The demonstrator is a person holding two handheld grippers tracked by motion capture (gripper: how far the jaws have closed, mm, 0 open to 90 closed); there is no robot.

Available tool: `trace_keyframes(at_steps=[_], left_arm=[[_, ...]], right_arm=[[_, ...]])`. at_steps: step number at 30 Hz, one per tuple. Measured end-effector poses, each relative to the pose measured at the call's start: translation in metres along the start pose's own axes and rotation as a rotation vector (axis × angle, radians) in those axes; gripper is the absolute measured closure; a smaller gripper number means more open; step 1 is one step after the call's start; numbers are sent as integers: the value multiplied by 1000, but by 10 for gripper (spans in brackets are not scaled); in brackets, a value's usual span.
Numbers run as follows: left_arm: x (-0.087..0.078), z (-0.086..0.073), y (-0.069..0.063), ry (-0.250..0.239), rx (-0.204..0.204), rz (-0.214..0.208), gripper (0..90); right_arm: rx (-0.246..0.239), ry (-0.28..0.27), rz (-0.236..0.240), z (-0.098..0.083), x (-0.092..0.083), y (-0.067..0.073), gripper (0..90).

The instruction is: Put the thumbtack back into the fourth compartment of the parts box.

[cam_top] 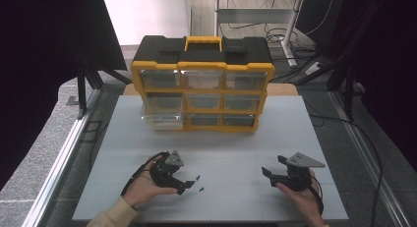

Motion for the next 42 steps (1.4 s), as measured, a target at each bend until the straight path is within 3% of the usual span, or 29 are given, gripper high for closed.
trace_keyframes(at_steps=[8, 12, 17, 24, 32, 42], left_arm=[[14, -5, -4, 74, 15, -36, 207], [21, -8, -7, 113, 52, 1, 258], [18, -8, -13, 125, 98, -23, 491], [14, -8, -9, 126, 47, -48, 818], [14, -8, -11, 124, 72, -32, 820], [-3, -4, -9, 11, 53, -47, 820]], right_arm=[[-24, 8, -6, 1, 3, 3, 214], [-30, 11, -5, 1, 3, 4, 214], [-24, 8, -4, 1, 2, 3, 214], [-29, 9, -6, 0, 1, 4, 214], [-31, 12, -8, 0, 2, 4, 214], [-30, 16, -10, -1, 2, 3, 213]])
Point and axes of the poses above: each handheld gripper's, and its own axes: x roughly forward along the jaws, z roughly out of its top, y roughly to its left, the point moved 3 cm from there along x, roughly forward along the jaws, and after that the axes turned 14 degrees about -z, right-handed, at the moved point
